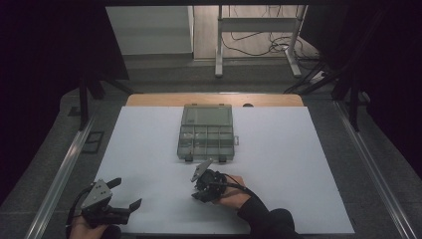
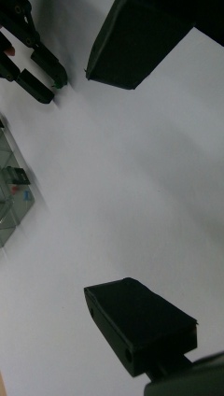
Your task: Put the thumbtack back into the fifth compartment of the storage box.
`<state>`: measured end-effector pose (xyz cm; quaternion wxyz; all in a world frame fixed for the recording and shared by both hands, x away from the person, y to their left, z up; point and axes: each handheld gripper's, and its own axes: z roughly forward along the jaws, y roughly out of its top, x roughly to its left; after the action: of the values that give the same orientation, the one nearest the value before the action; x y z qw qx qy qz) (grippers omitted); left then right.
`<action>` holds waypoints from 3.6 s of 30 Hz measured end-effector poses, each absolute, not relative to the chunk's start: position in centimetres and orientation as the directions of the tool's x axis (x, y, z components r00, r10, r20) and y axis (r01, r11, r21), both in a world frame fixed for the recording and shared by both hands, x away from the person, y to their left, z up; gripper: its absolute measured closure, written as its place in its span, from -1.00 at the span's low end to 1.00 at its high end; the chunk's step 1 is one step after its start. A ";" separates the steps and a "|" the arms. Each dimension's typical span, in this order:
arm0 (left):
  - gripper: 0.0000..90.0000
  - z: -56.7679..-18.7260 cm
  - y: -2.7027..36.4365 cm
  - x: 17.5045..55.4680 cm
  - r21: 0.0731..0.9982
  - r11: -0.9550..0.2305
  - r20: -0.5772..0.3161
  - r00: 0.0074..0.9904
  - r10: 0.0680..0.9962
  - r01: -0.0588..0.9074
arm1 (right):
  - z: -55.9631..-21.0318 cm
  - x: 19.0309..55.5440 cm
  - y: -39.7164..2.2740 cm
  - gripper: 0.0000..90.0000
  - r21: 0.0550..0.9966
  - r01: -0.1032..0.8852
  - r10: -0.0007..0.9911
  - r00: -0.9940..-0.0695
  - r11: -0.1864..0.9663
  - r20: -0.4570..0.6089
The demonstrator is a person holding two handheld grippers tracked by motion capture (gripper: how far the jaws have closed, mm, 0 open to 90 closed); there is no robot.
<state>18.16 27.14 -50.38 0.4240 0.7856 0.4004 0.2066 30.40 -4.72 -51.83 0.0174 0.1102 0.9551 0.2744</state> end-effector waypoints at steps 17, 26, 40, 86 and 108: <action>-0.95 -50.4 27.1 18.1 0.832 -0.318 -0.017 0.594 0.805 0.455 | -51.8 30.3 -5.0 0.72 0.526 0.199 0.219 -0.975 0.827 0.024; -0.95 -50.4 27.1 18.1 0.831 -0.319 -0.017 0.594 0.804 0.455 | -51.4 30.5 -5.2 0.71 0.540 0.208 0.231 -0.973 0.815 0.026; -0.95 -50.4 27.1 18.2 0.831 -0.318 -0.018 0.594 0.804 0.455 | -50.1 31.5 -5.8 0.71 0.588 0.258 0.290 -0.956 0.766 0.043; -0.95 -50.4 27.2 18.2 0.833 -0.313 -0.026 0.596 0.803 0.457 | -48.2 38.2 -3.2 0.71 0.692 0.326 0.439 -0.898 0.645 0.014; -0.95 -50.4 27.2 18.2 0.833 -0.317 -0.023 0.600 0.800 0.454 | -49.2 40.7 -0.5 0.64 0.681 0.351 0.484 -0.875 0.643 -0.007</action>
<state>18.20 27.19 -50.40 0.4269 0.7858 0.3990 0.2024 40.73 -0.52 -49.18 0.0945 0.2316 0.9013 0.3536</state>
